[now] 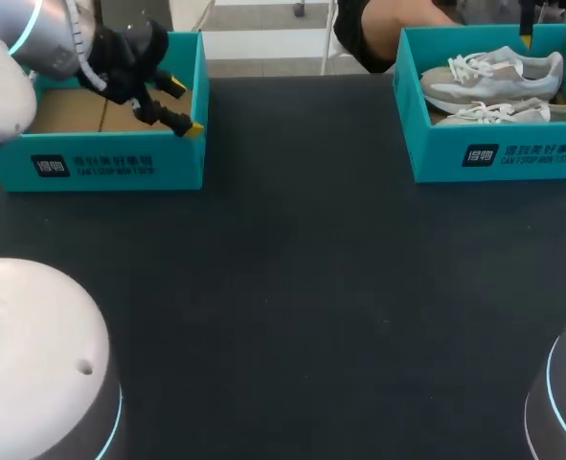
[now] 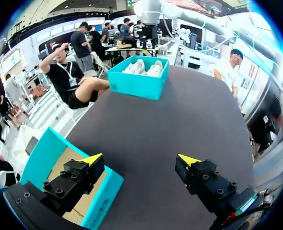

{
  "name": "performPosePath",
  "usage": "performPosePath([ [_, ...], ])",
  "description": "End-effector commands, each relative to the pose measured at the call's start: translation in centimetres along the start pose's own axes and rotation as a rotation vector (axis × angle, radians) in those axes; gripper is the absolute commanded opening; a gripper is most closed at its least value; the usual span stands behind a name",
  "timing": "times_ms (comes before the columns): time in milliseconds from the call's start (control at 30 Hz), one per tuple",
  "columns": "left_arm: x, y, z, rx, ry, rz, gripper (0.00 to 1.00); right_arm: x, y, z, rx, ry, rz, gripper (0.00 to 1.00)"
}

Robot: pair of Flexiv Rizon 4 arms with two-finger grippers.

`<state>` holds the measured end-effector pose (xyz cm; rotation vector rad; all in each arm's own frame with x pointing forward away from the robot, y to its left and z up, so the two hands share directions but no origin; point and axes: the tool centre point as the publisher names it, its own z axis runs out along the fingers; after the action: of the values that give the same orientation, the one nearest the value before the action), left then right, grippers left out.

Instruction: Take the shoe out of the shoebox, open the shoe tongue, remove and reinsert the insole, then place the shoe into the shoebox

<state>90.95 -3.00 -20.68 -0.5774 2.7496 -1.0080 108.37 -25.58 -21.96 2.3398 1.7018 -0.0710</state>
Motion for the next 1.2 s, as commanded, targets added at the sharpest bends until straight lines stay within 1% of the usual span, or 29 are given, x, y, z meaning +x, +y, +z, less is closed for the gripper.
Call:
performPosePath([
  [33,0.6,-0.3,0.1,-0.189,-0.149,-0.292,1.00,0.0,-0.1,0.0,-0.001,0.002,0.000,1.00],
  [233,0.6,-0.3,0.1,-0.189,-0.149,-0.292,1.00,0.0,-0.1,0.0,-0.001,0.002,0.000,1.00],
  [267,0.4,-0.3,-0.3,-0.217,-0.148,-0.331,1.00,0.1,-0.6,-0.2,-0.002,0.009,-0.013,1.00],
  [300,0.2,-0.2,-0.6,-0.214,-0.158,-0.340,1.00,0.2,-1.1,-0.4,-0.003,0.009,-0.016,1.00],
  [367,-0.1,0.0,-1.1,-0.251,-0.162,-0.386,1.00,0.1,-1.9,-0.7,-0.013,0.007,0.006,1.00],
  [400,-0.3,0.2,-1.6,-0.243,-0.165,-0.416,1.00,0.0,-2.7,-1.0,-0.013,0.008,0.006,1.00],
  [467,-0.9,0.7,-1.9,-0.270,-0.175,-0.465,1.00,0.2,-3.7,-1.0,-0.012,0.011,0.014,1.00],
  [500,-1.3,1.0,-2.1,-0.261,-0.192,-0.491,1.00,0.3,-4.1,-1.1,-0.011,0.012,0.014,1.00],
  [567,-1.9,1.8,-2.6,-0.286,-0.206,-0.542,1.00,0.7,-5.0,-1.2,-0.004,0.016,0.010,1.00],
  [700,-2.5,3.0,-3.8,-0.296,-0.231,-0.642,1.00,1.0,-6.7,-1.8,0.000,0.029,0.018,1.00],
  [733,-2.7,3.3,-4.2,-0.323,-0.231,-0.680,1.00,1.1,-7.4,-2.2,0.003,0.031,0.029,1.00],
  [800,-3.2,3.8,-4.8,-0.314,-0.239,-0.729,1.00,1.1,-8.6,-2.6,0.009,0.038,0.041,1.00],
  [900,-4.0,4.5,-5.2,-0.317,-0.259,-0.792,1.00,1.0,-10.6,-3.2,0.035,0.057,0.073,1.00],
  [933,-4.3,4.8,-5.3,-0.331,-0.267,-0.814,1.00,1.0,-11.2,-3.3,0.045,0.067,0.080,1.00],
  [1033,-5.2,5.5,-5.6,-0.334,-0.289,-0.838,1.00,0.8,-13.3,-3.6,0.079,0.078,0.088,1.00],
  [1167,-6.6,6.5,-6.1,-0.333,-0.310,-0.882,1.00,-0.2,-15.5,-3.3,0.097,0.122,0.147,1.00],
  [1200,-7.1,6.8,-6.2,-0.344,-0.328,-0.896,1.00,-0.5,-16.0,-3.2,0.106,0.122,0.157,1.00],
])
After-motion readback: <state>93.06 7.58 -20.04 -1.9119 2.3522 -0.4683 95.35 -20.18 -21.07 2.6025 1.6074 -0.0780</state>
